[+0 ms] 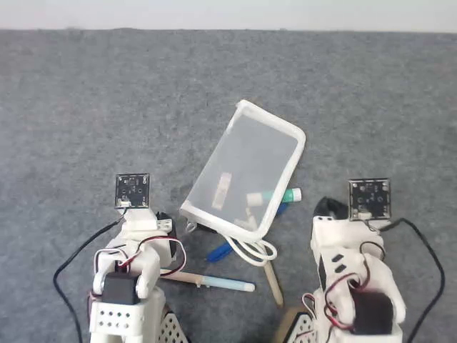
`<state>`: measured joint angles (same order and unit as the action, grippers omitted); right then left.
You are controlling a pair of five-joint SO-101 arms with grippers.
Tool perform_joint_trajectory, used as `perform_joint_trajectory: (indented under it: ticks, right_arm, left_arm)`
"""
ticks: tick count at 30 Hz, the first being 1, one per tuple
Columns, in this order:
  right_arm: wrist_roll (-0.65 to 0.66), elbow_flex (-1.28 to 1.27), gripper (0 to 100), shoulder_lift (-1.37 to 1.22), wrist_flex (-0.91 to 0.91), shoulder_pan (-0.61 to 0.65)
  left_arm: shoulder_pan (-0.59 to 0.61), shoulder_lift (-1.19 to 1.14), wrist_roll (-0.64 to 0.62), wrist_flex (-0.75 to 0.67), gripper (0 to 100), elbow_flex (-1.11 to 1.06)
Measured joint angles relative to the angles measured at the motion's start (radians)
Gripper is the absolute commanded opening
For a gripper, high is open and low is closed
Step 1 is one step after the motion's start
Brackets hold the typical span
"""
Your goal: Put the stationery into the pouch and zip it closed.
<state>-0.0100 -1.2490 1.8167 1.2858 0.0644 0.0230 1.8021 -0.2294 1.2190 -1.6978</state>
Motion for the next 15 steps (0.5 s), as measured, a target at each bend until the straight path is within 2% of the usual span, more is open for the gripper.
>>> perform_joint_trajectory:
  ticks: [6,15]
  right_arm:
    - [-0.034,0.135,0.6,0.002,-0.008,0.017]
    - [-0.046,0.336,1.0,-0.292,0.048,0.239]
  left_arm:
    - [0.000,0.000,0.000,0.000,1,0.000]
    - [0.000,0.000,0.000,0.000,1,0.000]
